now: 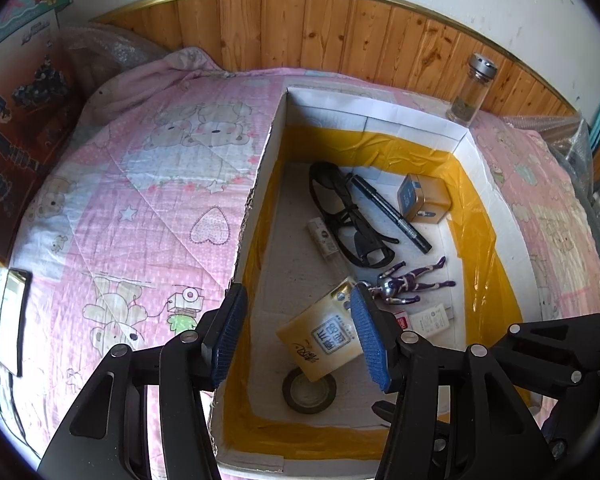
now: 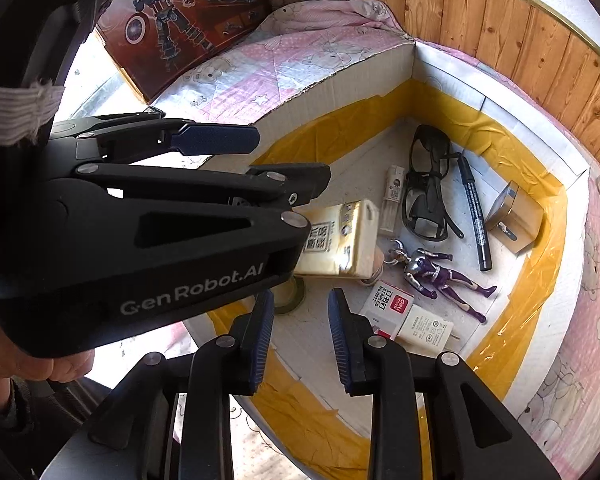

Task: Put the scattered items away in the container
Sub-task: 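Open the right tool to drop the tape roll while left tool releases tissue pack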

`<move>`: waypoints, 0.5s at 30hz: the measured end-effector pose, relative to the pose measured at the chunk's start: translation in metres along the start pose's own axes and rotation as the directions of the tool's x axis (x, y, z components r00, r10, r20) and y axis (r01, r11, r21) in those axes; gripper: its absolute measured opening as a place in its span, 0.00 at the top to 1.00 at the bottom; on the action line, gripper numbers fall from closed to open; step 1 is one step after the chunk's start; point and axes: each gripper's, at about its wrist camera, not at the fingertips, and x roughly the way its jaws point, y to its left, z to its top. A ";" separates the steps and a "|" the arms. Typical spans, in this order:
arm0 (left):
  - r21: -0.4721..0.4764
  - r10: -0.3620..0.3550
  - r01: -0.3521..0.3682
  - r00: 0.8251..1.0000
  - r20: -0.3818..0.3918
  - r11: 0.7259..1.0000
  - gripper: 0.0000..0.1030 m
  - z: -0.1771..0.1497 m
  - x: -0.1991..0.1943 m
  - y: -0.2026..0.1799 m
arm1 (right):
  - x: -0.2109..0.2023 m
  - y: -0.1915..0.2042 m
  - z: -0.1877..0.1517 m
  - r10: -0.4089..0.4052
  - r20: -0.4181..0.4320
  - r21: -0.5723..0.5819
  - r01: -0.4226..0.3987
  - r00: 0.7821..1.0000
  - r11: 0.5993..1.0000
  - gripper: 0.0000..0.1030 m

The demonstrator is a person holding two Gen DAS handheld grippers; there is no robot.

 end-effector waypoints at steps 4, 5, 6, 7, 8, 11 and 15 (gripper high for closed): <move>0.003 -0.001 0.001 1.000 0.002 1.000 0.45 0.000 -0.001 -0.002 | 0.000 -0.003 -0.001 0.009 0.001 0.009 -0.009 1.000 1.000 0.70; 0.005 -0.001 0.001 1.000 0.005 1.000 0.45 0.000 -0.002 -0.003 | -0.001 -0.004 -0.002 0.011 0.001 0.011 -0.011 1.000 1.000 0.70; 0.007 0.000 0.000 1.000 0.010 1.000 0.45 0.000 -0.003 -0.004 | -0.001 -0.004 -0.003 0.015 0.002 0.013 -0.015 1.000 1.000 0.69; 0.009 0.002 -0.002 1.000 0.014 1.000 0.45 0.001 -0.004 -0.004 | -0.002 -0.005 -0.003 0.018 0.003 0.014 -0.018 1.000 1.000 0.68; 0.010 0.001 -0.001 1.000 0.018 1.000 0.45 0.001 -0.005 -0.005 | -0.002 -0.006 -0.004 0.021 0.004 0.015 -0.021 1.000 1.000 0.66; 0.016 0.003 -0.003 1.000 0.023 1.000 0.45 0.001 -0.007 -0.007 | -0.008 -0.007 -0.006 0.027 0.017 0.016 -0.027 0.999 1.000 0.61; 0.031 0.004 -0.006 0.999 0.034 1.000 0.45 0.001 -0.012 -0.012 | -0.017 -0.010 -0.009 0.038 0.046 0.019 -0.039 0.998 0.999 0.56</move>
